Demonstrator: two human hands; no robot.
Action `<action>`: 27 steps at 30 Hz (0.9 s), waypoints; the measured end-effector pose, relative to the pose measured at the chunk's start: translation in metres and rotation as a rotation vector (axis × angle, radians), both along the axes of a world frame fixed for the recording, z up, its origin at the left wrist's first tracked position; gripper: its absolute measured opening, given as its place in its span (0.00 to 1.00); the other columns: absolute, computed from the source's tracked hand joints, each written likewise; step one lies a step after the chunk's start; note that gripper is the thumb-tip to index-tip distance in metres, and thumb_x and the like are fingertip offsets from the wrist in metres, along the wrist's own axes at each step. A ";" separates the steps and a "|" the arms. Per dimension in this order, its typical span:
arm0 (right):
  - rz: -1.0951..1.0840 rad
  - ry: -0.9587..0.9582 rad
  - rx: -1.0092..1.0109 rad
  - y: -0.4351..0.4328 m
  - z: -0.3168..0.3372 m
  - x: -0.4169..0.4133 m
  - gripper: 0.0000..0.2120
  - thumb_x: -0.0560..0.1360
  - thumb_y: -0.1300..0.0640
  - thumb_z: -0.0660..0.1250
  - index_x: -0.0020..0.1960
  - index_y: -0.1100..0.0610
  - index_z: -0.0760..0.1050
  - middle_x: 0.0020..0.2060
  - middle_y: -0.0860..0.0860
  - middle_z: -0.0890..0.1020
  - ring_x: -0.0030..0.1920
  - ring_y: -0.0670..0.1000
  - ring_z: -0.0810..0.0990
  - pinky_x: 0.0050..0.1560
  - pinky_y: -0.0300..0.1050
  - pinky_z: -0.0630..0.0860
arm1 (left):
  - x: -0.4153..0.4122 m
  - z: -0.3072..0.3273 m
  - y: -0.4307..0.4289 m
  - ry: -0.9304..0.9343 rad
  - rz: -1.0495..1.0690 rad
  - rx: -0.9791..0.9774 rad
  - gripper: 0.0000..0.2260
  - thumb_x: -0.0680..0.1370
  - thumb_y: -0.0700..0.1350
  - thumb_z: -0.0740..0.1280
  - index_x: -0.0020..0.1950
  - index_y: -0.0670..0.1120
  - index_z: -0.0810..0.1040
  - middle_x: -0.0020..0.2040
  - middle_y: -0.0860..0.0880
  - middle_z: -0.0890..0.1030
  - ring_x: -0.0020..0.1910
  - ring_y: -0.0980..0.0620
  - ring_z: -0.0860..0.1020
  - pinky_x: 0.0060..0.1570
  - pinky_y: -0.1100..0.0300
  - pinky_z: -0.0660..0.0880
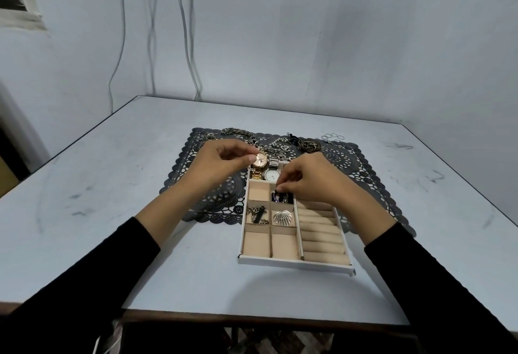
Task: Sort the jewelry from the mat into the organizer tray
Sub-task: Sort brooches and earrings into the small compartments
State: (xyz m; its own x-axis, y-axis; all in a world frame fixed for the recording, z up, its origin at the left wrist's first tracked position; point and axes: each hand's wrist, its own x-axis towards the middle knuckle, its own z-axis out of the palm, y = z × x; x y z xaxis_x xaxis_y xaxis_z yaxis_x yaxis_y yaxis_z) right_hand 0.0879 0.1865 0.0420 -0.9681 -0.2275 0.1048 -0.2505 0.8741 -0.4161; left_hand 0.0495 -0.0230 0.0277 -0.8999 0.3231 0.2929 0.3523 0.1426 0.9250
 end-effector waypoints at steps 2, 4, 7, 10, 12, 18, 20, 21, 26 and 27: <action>0.002 0.000 0.003 0.001 0.000 0.001 0.05 0.70 0.53 0.74 0.46 0.51 0.85 0.39 0.45 0.85 0.41 0.40 0.81 0.42 0.31 0.76 | 0.000 0.000 0.000 0.000 -0.002 0.003 0.08 0.73 0.39 0.74 0.52 0.45 0.85 0.46 0.50 0.86 0.47 0.56 0.84 0.47 0.68 0.77; 0.003 0.008 -0.008 0.003 0.001 0.003 0.05 0.71 0.52 0.74 0.46 0.50 0.85 0.40 0.43 0.85 0.41 0.39 0.81 0.42 0.29 0.74 | 0.000 0.000 0.000 0.004 -0.001 -0.001 0.08 0.73 0.39 0.74 0.52 0.45 0.85 0.47 0.50 0.86 0.47 0.56 0.84 0.48 0.68 0.78; -0.014 0.003 -0.065 0.008 0.002 0.006 0.05 0.72 0.51 0.73 0.46 0.49 0.85 0.39 0.43 0.84 0.40 0.38 0.79 0.40 0.29 0.71 | 0.000 -0.001 0.001 0.002 -0.003 0.000 0.08 0.73 0.39 0.74 0.52 0.44 0.85 0.47 0.49 0.86 0.48 0.54 0.84 0.51 0.65 0.79; -0.031 0.023 -0.192 0.016 0.002 0.010 0.05 0.74 0.51 0.71 0.46 0.50 0.84 0.35 0.41 0.83 0.34 0.35 0.77 0.36 0.27 0.70 | 0.000 -0.002 0.001 -0.009 -0.010 -0.009 0.09 0.73 0.39 0.74 0.53 0.44 0.85 0.47 0.50 0.86 0.49 0.54 0.84 0.51 0.66 0.79; -0.053 0.056 -0.315 0.023 0.000 0.013 0.05 0.75 0.51 0.70 0.48 0.49 0.83 0.36 0.43 0.83 0.35 0.38 0.78 0.37 0.31 0.74 | 0.000 -0.002 0.001 -0.011 -0.016 -0.021 0.09 0.73 0.39 0.74 0.53 0.44 0.85 0.48 0.51 0.86 0.49 0.55 0.84 0.50 0.67 0.78; -0.277 0.237 -0.566 0.045 -0.020 0.013 0.09 0.77 0.58 0.67 0.56 0.53 0.80 0.48 0.47 0.83 0.48 0.44 0.81 0.47 0.38 0.79 | 0.001 -0.005 0.003 -0.010 -0.037 -0.087 0.08 0.73 0.41 0.74 0.50 0.48 0.85 0.46 0.53 0.86 0.49 0.55 0.83 0.49 0.66 0.78; -0.341 0.305 -0.441 0.055 -0.029 0.011 0.12 0.77 0.58 0.66 0.60 0.56 0.79 0.53 0.50 0.82 0.52 0.46 0.80 0.54 0.38 0.76 | 0.002 -0.005 0.004 -0.001 -0.050 -0.134 0.07 0.73 0.42 0.74 0.50 0.50 0.86 0.46 0.54 0.86 0.49 0.55 0.83 0.52 0.62 0.79; -0.357 0.317 -0.350 0.061 -0.033 0.010 0.13 0.77 0.58 0.65 0.62 0.58 0.78 0.56 0.52 0.82 0.54 0.48 0.79 0.57 0.38 0.73 | 0.002 -0.005 0.004 0.006 -0.060 -0.165 0.07 0.73 0.42 0.74 0.50 0.50 0.86 0.46 0.55 0.86 0.49 0.56 0.83 0.52 0.61 0.79; -0.388 0.243 -0.068 0.084 -0.049 0.011 0.18 0.78 0.57 0.63 0.67 0.60 0.72 0.63 0.56 0.77 0.63 0.55 0.74 0.61 0.42 0.67 | 0.007 -0.004 0.005 0.013 -0.112 -0.246 0.06 0.74 0.42 0.74 0.49 0.51 0.85 0.46 0.55 0.85 0.47 0.57 0.83 0.51 0.58 0.79; -0.376 0.240 -0.033 0.086 -0.052 0.012 0.18 0.78 0.57 0.63 0.67 0.60 0.72 0.62 0.57 0.78 0.62 0.56 0.75 0.61 0.42 0.67 | 0.008 -0.004 0.006 0.014 -0.118 -0.257 0.06 0.73 0.43 0.74 0.49 0.51 0.85 0.46 0.55 0.85 0.47 0.55 0.83 0.53 0.54 0.80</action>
